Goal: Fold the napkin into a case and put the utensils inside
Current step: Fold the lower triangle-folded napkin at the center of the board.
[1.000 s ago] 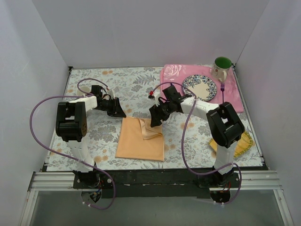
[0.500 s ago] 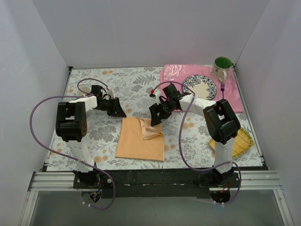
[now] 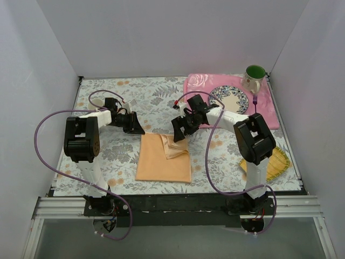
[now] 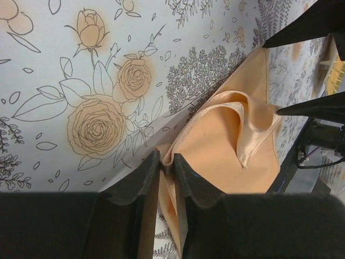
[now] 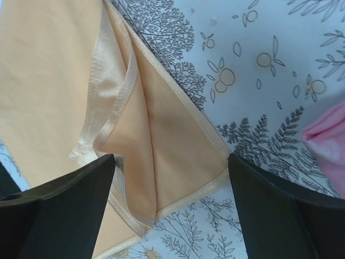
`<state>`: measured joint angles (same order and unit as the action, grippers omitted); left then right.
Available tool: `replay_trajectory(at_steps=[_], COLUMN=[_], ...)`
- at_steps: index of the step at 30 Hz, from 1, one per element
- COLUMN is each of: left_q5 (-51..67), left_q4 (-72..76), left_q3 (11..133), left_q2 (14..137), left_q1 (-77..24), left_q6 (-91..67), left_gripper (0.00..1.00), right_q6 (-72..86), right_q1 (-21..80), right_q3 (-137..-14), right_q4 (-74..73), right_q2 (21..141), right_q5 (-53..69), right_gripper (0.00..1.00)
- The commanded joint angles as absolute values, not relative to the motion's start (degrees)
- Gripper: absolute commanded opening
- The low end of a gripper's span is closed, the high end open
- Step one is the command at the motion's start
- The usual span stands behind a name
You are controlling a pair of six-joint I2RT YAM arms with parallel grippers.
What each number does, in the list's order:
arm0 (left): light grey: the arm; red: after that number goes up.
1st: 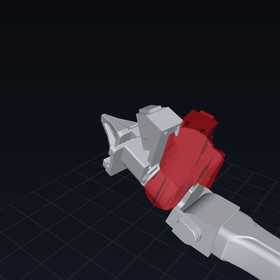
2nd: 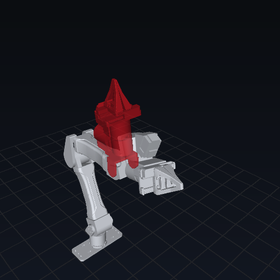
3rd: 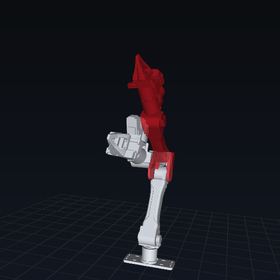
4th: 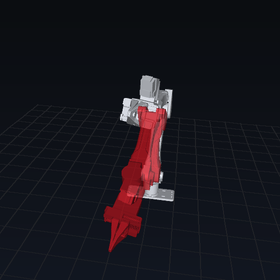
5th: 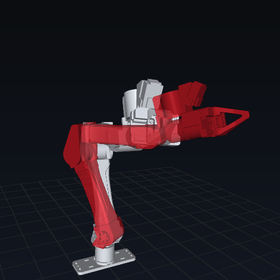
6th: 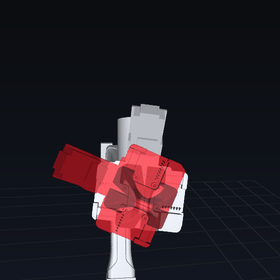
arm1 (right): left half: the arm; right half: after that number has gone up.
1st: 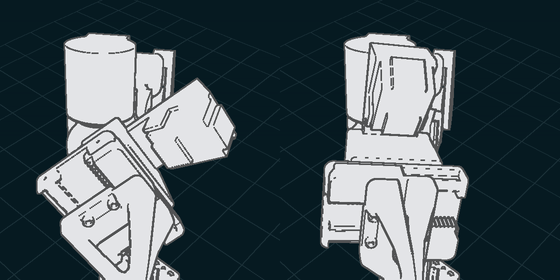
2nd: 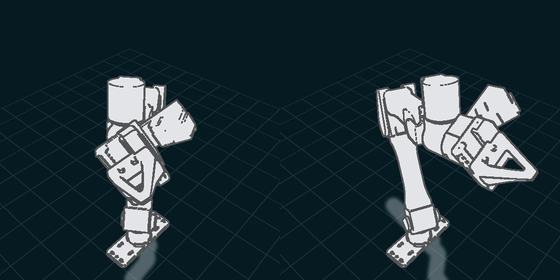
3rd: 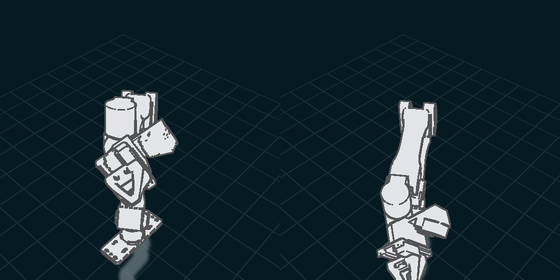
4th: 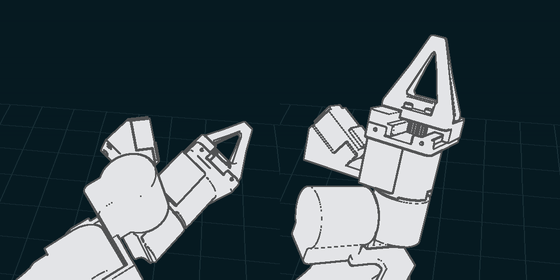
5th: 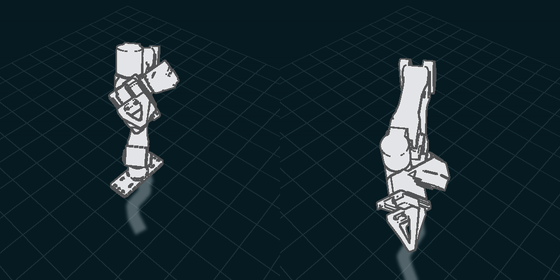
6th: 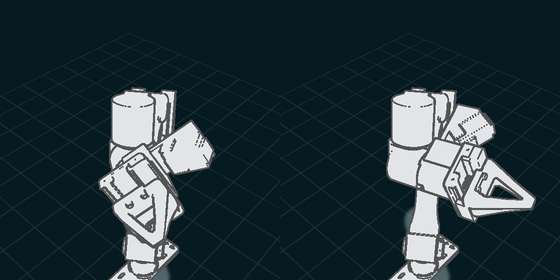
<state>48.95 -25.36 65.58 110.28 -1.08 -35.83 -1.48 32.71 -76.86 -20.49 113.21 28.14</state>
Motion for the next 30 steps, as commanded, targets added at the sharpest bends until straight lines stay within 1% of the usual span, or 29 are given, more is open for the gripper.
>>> replay_trajectory(at_steps=[1,4,8,12,17,22,28,30], left_q5=[50.45,50.45,50.1,50.54,50.62,50.98,50.98,51.06], left_q4=[-24.61,-24.7,-24.61,-24.7,-24.7,-24.7,-24.79,-24.7], left_q3=[65.13,65.13,65.04,64.69,64.86,64.86,64.77,64.95], left_q2=[108.28,108.46,108.54,108.63,108.81,108.63,108.54,108.63], left_q1=[-0.79,-0.79,-0.79,-0.79,-0.79,-0.79,-0.79,-0.79], left_q6=[-35.77,-35.77,-35.77,-35.6,-35.68,-35.86,-35.95,-36.03], left_gripper=[0.16,0.16,0.13,0.13,0.13,0.13,0.13,0.13], right_q6=[-2.02,-2.2,-1.85,-2.55,-2.99,-2.37,-1.15,-0.88], right_q1=[32.34,32.43,32.34,32.43,32.26,32.26,32.17,31.99], right_q3=[-74.97,-74.44,-74.09,-74.62,-74.8,-75.94,-77.08,-77.25], right_q4=[-19.25,-18.9,-18.2,-19.16,-21.36,-22.85,-23.03,-23.29], right_q2=[109.25,108.64,107.23,106.61,108.28,110.91,113.19,113.9], right_q5=[22.76,23.81,26.1,26.02,23.91,24.34,26.89,29.69], right_gripper=[0.95,0.96,0.96,0.96,0.97,0.98,0.99,0.99])
